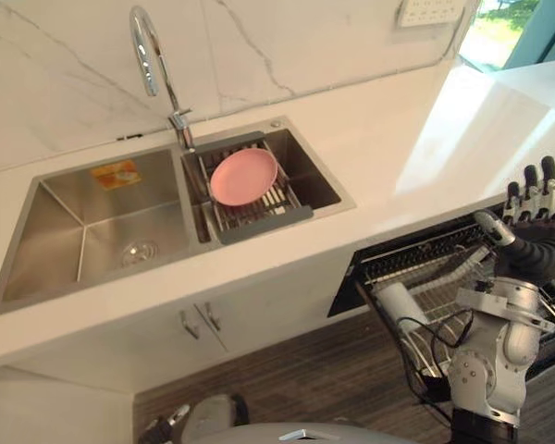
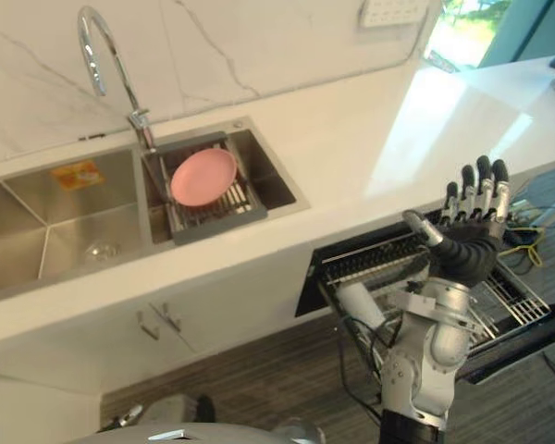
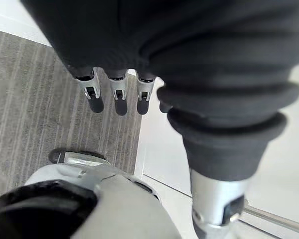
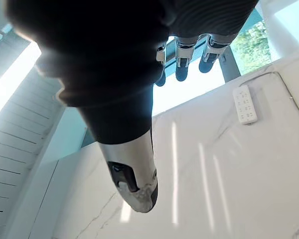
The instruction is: Walk over to the sink, pick up the cup, carry it to the dishwasher, place the cup inside the dishwasher, then close the dishwasher door
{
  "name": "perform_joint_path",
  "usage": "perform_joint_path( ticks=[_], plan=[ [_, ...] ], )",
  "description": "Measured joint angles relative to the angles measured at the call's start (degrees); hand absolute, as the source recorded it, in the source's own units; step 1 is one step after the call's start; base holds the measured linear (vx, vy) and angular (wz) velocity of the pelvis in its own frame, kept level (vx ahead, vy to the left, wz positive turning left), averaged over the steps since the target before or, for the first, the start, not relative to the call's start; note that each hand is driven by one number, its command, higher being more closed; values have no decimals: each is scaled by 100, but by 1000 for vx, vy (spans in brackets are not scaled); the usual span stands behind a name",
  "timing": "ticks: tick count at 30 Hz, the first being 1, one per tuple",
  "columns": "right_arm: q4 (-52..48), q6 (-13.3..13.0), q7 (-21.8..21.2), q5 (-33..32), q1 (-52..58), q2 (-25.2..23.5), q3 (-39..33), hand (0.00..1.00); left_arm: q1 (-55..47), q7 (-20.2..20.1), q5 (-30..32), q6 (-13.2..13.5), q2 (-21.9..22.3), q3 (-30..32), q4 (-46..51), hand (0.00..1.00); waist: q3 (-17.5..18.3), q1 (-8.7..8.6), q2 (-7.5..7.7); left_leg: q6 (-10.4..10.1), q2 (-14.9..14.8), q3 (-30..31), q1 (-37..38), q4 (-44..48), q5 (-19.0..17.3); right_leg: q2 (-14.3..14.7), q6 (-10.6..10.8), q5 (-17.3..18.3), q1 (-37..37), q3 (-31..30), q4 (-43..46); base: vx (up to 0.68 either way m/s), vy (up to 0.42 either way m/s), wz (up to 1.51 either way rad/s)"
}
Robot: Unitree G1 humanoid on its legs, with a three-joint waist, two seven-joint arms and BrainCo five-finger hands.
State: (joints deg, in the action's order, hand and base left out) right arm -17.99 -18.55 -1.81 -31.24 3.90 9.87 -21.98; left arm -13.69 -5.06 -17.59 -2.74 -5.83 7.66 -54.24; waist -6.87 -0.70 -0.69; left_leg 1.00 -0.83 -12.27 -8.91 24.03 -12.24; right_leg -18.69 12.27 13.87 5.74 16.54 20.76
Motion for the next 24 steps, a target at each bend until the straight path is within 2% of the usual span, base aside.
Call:
perform_joint_path(
  ticks=[2,3,4,5,6,7,8,9,10,11,12,13,14,15,17,20,24],
  plan=[
    [119,8,131,-1,3,-8,85,0,94,-161,101,99,-121,-214,-161,0,-18,-15,45,100,185,-10,253,-234,-10,-223,-423,-227,-613,-534,1317,191,176,9],
    [132,9,184,-1,18,-23,131,0,97,-213,102,130,-198,-367,-172,0,-40,-32,85,172,294,17,546,-457,9,-316,-876,-619,-996,-868,2161,250,145,14],
    [135,10,227,-2,33,-26,215,0,106,-291,101,180,-238,-563,-141,0,-55,-78,95,245,349,101,861,-674,32,-322,-956,-984,-1275,-1152,2821,264,123,17],
    [141,11,241,-2,33,-25,288,0,107,-299,100,198,-275,-629,-121,0,-53,-109,93,287,348,122,999,-754,50,-300,-935,-857,-1377,-1199,3057,248,80,15],
    [155,13,241,2,35,-24,453,0,85,-298,88,203,-319,-679,-89,0,-64,-122,100,246,327,121,1174,-910,98,-219,-925,-523,-1542,-1156,3180,190,36,11],
    [170,22,233,3,34,-23,584,0,108,-278,67,202,-365,-677,-73,0,-44,-126,145,235,272,124,1294,-1012,101,-25,-916,-238,-1668,-1077,2729,185,2,6],
    [189,29,224,3,33,-24,619,0,122,-277,32,202,-379,-677,-57,0,-37,-120,169,201,220,134,1309,-1051,95,124,-893,-147,-1712,-1060,2335,189,-59,8],
    [232,30,193,4,19,-20,616,0,173,-287,-9,218,-403,-676,-24,0,-29,-111,198,135,103,162,1298,-1107,99,400,-866,-95,-1815,-1010,1423,278,-134,13],
    [313,28,193,3,-4,-17,607,0,184,-302,-10,272,-456,-684,-24,0,-13,-130,225,22,-13,215,1212,-1053,73,662,-798,-358,-1844,-994,430,233,-118,20],
    [335,29,198,3,7,-20,607,0,203,-324,-5,307,-494,-699,-8,0,-10,-145,272,-44,-40,259,1147,-978,33,735,-818,-720,-1848,-997,8,242,-155,32],
    [336,28,201,2,19,-31,607,0,232,-371,10,348,-633,-764,69,0,-35,-161,538,-177,31,359,1148,-871,-64,752,-705,-1600,-1831,-982,-355,179,-186,24],
    [358,32,203,1,6,0,587,0,286,-369,42,348,-633,-769,68,0,-84,-139,492,-239,-24,400,1186,-843,-120,753,-665,-1498,-1738,-939,-378,228,-243,16],
    [334,31,211,0,-13,25,591,0,312,-393,63,353,-538,-783,176,0,-121,-109,298,-303,-222,450,1137,-824,-149,942,-720,-1556,-1576,-901,-631,197,-224,7],
    [332,26,216,5,-13,43,590,0,340,-386,94,398,-381,-784,225,0,-133,-119,178,-376,-371,491,1100,-867,-208,1107,-761,-1625,-1479,-783,-915,136,-136,5],
    [334,35,233,6,12,24,591,0,332,-289,97,398,-295,-725,206,0,-109,-92,22,-426,-479,474,1130,-1023,-180,1274,-819,-1700,-1379,-748,-1180,122,-104,0],
    [319,104,204,7,11,24,581,0,238,-294,199,469,-323,-721,176,0,-108,-62,7,-487,-547,438,1359,-1232,-135,1379,-830,-1704,-1232,-769,-1288,95,-45,-8],
    [317,156,-110,11,44,-35,589,0,194,-306,311,581,-330,-717,136,0,-112,-61,137,-448,-486,434,1426,-1303,-111,1326,-791,-1750,-1148,-788,-1400,3,27,1]
  ],
)
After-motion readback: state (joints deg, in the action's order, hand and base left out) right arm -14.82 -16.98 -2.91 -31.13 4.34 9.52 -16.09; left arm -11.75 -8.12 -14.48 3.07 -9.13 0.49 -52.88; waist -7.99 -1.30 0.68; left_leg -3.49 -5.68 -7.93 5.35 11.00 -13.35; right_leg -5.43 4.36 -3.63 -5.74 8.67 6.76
